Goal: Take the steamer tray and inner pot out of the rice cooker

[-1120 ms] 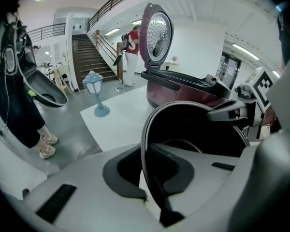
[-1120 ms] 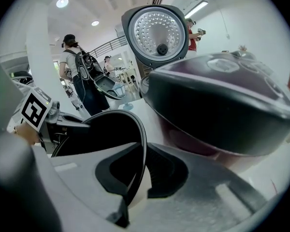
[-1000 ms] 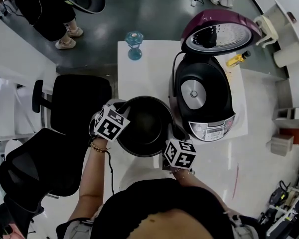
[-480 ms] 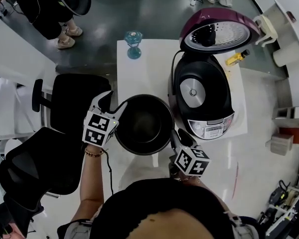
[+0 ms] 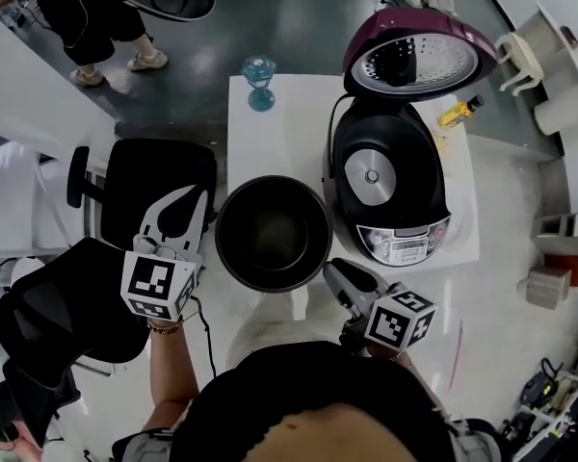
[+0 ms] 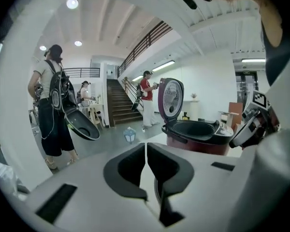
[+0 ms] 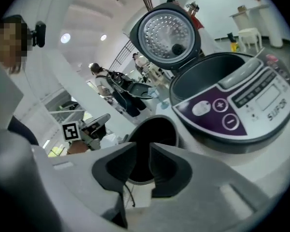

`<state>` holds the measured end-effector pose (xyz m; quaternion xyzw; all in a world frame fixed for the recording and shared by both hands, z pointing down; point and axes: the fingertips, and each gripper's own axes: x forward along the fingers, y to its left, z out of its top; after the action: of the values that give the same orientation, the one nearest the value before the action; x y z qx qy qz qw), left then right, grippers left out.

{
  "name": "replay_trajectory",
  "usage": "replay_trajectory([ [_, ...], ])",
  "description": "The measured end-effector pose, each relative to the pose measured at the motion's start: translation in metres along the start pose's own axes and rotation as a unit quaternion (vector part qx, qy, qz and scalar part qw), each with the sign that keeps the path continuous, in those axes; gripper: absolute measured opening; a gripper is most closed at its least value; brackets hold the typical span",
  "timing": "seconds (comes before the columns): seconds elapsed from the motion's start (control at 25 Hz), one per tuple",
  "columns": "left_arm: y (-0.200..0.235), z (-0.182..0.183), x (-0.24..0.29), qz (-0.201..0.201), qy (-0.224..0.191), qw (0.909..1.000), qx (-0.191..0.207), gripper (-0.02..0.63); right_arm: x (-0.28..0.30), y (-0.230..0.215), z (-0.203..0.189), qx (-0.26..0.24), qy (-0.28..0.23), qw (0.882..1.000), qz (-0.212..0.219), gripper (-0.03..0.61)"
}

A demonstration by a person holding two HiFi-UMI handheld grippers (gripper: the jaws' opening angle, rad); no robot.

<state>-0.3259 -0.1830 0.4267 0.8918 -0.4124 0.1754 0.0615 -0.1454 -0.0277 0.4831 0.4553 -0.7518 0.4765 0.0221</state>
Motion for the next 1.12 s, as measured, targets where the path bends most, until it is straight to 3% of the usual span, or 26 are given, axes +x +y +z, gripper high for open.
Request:
replay_trajectory([
  [0.16,-0.014,0.031,-0.016,0.022,-0.036,0.9991,0.001,0.003,-0.013,0.033,0.018,-0.018,-0.027,0.996,0.086,0.029],
  [0.28,-0.033,0.047,-0.021,0.033,-0.047,0.9983,0.008,0.003,-0.036,0.034,0.044,-0.038,-0.066,0.991,0.109,0.005],
  [0.36,-0.052,0.057,-0.019,0.035,-0.052,0.998,0.007,0.003,-0.058,0.023,0.063,-0.061,-0.095,0.989,0.097,0.005],
  [0.48,-0.085,0.072,-0.01,0.041,-0.063,0.9971,-0.003,0.003,-0.097,-0.004,0.097,-0.129,-0.145,0.98,0.045,0.005],
  [0.64,-0.136,0.085,0.004,0.059,-0.078,0.995,-0.019,0.003,-0.152,-0.047,0.136,-0.24,-0.192,0.951,-0.043,0.005],
  [0.72,-0.158,0.09,0.01,0.07,-0.083,0.9938,-0.022,0.003,-0.177,-0.069,0.152,-0.263,-0.206,0.94,-0.067,0.005],
  [0.92,-0.206,0.103,0.018,0.101,-0.098,0.9895,-0.033,0.003,-0.231,-0.117,0.192,-0.278,-0.239,0.926,-0.088,0.005],
  [1.12,-0.244,0.103,0.017,0.139,-0.114,0.9815,-0.065,0.003,-0.261,-0.137,0.211,-0.317,-0.266,0.907,-0.083,0.005],
])
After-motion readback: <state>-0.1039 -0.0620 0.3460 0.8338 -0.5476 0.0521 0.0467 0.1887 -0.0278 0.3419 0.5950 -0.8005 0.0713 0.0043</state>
